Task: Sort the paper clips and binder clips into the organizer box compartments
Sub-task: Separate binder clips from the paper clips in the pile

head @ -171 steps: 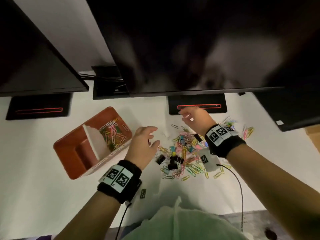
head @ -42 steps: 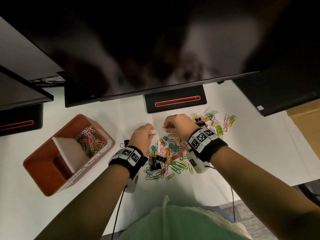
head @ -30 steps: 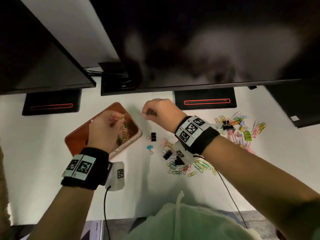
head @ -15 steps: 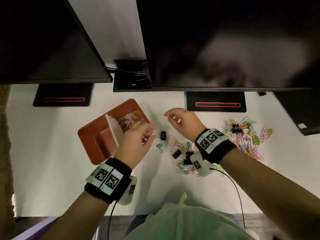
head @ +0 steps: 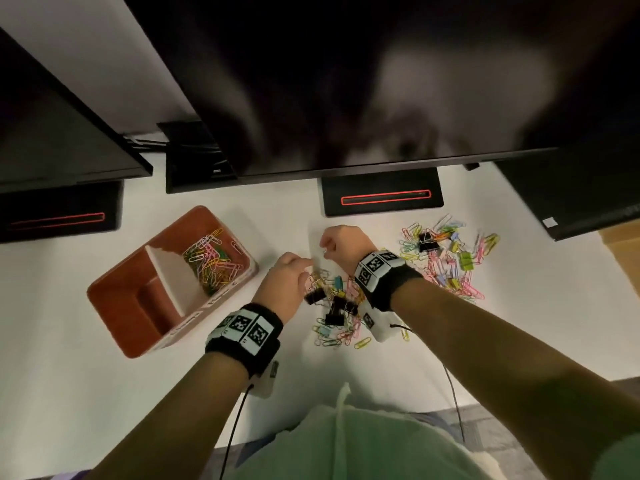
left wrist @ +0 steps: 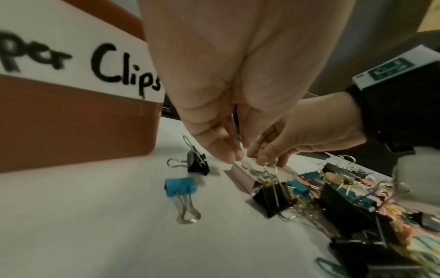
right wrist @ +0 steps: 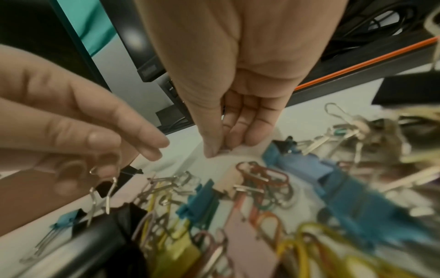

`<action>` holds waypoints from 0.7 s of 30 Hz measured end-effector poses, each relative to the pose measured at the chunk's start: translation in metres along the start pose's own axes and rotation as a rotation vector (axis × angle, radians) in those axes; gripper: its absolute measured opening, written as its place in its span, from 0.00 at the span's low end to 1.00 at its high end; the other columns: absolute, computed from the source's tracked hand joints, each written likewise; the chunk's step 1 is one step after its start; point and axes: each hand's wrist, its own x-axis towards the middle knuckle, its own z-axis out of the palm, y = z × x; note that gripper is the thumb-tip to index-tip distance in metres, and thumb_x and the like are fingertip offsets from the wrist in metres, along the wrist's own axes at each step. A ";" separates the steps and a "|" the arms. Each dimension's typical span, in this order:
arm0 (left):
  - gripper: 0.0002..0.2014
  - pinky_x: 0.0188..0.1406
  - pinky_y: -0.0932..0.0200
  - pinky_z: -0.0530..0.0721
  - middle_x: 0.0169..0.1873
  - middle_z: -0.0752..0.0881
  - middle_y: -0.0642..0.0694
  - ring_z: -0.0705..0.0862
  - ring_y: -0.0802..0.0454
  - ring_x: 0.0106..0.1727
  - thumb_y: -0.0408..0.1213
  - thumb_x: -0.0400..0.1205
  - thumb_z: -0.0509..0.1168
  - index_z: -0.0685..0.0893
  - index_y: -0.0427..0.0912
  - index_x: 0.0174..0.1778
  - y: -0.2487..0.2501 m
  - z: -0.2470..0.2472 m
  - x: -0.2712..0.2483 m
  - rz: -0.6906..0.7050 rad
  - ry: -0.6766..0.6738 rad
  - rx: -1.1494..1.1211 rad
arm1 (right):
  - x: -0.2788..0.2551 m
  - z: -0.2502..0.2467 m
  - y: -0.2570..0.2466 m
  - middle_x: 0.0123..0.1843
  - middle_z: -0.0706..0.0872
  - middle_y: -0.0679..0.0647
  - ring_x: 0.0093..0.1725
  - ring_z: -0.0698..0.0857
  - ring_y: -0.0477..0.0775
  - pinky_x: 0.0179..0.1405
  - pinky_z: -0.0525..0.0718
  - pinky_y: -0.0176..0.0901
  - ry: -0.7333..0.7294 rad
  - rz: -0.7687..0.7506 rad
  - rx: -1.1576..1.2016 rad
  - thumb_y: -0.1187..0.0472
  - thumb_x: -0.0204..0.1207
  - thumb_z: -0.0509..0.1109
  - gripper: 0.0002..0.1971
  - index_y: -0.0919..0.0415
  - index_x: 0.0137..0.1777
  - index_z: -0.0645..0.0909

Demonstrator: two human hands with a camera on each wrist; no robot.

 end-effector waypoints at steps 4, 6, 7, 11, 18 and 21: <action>0.23 0.65 0.55 0.77 0.61 0.76 0.44 0.80 0.47 0.57 0.23 0.77 0.60 0.76 0.42 0.68 -0.003 0.001 0.002 -0.015 -0.073 0.071 | -0.001 -0.003 0.002 0.54 0.86 0.57 0.55 0.83 0.57 0.54 0.79 0.43 -0.034 -0.021 0.015 0.65 0.75 0.68 0.08 0.61 0.53 0.83; 0.22 0.62 0.55 0.79 0.58 0.76 0.45 0.79 0.47 0.55 0.24 0.76 0.62 0.78 0.43 0.66 -0.001 0.003 0.004 -0.018 -0.084 0.100 | -0.005 -0.003 0.001 0.55 0.84 0.57 0.55 0.83 0.57 0.54 0.78 0.42 -0.047 -0.069 -0.020 0.62 0.74 0.68 0.09 0.61 0.53 0.83; 0.19 0.60 0.54 0.79 0.56 0.76 0.44 0.80 0.46 0.53 0.25 0.77 0.62 0.80 0.42 0.63 -0.001 0.004 0.006 -0.023 -0.070 0.103 | -0.008 -0.003 0.000 0.56 0.83 0.57 0.56 0.82 0.56 0.54 0.77 0.41 -0.062 -0.086 -0.036 0.61 0.74 0.68 0.10 0.60 0.55 0.82; 0.09 0.53 0.52 0.82 0.52 0.79 0.42 0.82 0.44 0.48 0.29 0.78 0.63 0.82 0.39 0.53 -0.005 0.003 0.007 -0.084 0.005 0.085 | -0.017 0.000 0.001 0.62 0.78 0.59 0.61 0.79 0.57 0.61 0.77 0.43 -0.104 -0.116 -0.050 0.66 0.74 0.66 0.16 0.62 0.63 0.79; 0.21 0.56 0.51 0.82 0.58 0.76 0.42 0.81 0.45 0.52 0.26 0.77 0.64 0.75 0.41 0.66 0.002 -0.011 -0.009 -0.154 0.161 0.013 | -0.024 0.002 -0.006 0.61 0.79 0.58 0.61 0.78 0.58 0.61 0.78 0.47 -0.121 -0.099 -0.070 0.57 0.72 0.72 0.21 0.62 0.63 0.77; 0.16 0.50 0.56 0.83 0.53 0.76 0.49 0.81 0.51 0.44 0.36 0.77 0.68 0.78 0.44 0.60 0.007 -0.006 -0.018 -0.092 0.070 -0.015 | -0.021 0.006 -0.011 0.58 0.81 0.58 0.57 0.80 0.58 0.57 0.79 0.46 -0.105 -0.077 -0.093 0.60 0.71 0.72 0.16 0.62 0.59 0.78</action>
